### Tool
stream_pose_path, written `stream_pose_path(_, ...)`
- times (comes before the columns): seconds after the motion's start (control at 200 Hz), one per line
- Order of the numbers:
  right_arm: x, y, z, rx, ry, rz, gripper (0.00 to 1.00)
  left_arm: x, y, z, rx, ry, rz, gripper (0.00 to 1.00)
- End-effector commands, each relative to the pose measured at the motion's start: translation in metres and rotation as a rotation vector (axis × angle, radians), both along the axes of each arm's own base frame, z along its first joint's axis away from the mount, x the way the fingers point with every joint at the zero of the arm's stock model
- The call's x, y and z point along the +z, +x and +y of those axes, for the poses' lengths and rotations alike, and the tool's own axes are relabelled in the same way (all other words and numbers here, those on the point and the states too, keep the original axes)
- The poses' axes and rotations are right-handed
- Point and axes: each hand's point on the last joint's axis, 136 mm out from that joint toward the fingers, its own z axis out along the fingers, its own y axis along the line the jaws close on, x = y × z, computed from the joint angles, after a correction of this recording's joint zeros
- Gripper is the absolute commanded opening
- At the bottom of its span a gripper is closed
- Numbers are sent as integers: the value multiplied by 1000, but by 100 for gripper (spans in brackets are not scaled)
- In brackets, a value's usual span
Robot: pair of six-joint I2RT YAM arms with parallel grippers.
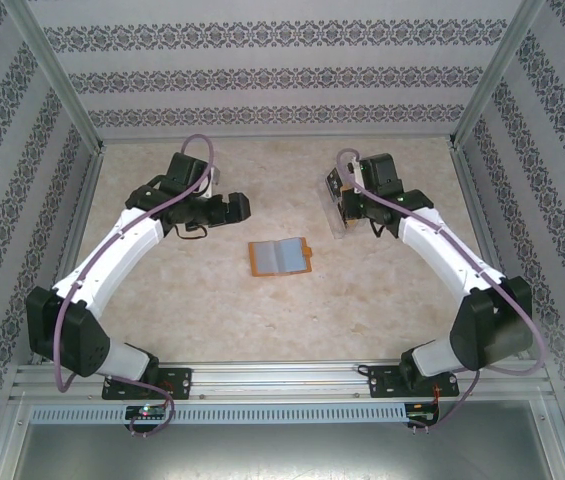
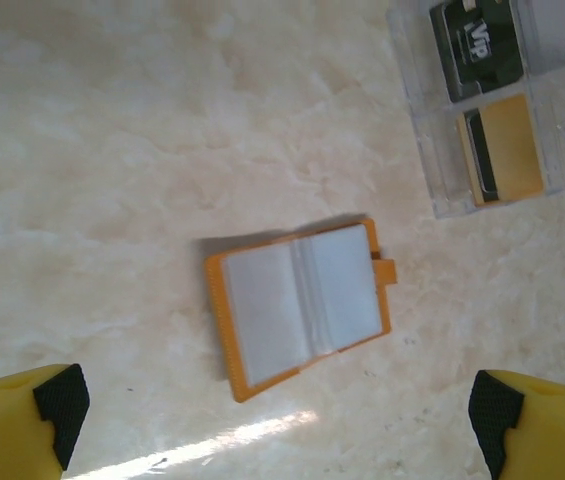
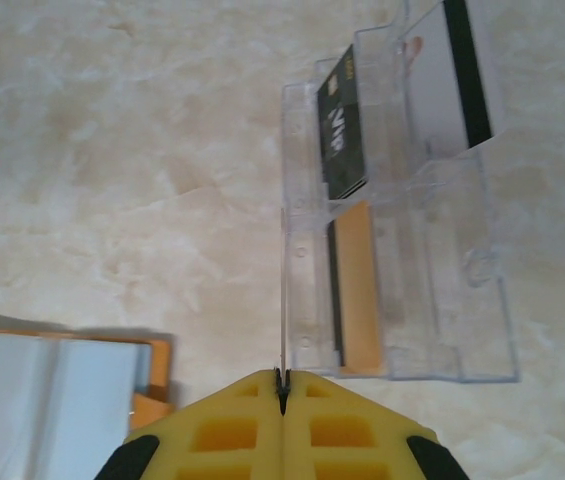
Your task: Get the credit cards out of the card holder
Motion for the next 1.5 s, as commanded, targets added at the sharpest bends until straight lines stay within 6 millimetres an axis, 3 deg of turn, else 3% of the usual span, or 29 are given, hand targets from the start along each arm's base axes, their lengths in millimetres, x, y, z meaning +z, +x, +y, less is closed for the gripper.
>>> stream_pose_path(0.0, -11, 4, -8, 49, -73, 49, 0, -18, -12, 27, 13, 110, 40, 99)
stream_pose_path(0.485, -60, 43, -11, 70, -106, 207, 1, -37, -12, 41, 18, 159, 67, 99)
stream_pose_path(1.059, -85, 45, -21, 62, -158, 303, 5, -43, -13, 38, 9, 149, 85, 100)
stream_pose_path(1.184, -86, 49, -21, 43, -148, 315, 9, -43, -13, 38, 11, 150, 90, 100)
stream_pose_path(1.304, -79, 49, -17, 36, -122, 308, 25, -44, -13, 40, 15, 156, 92, 100)
stream_pose_path(1.499, -42, 42, -10, 28, -46, 240, 31, -46, -13, 40, 28, 148, 95, 100)
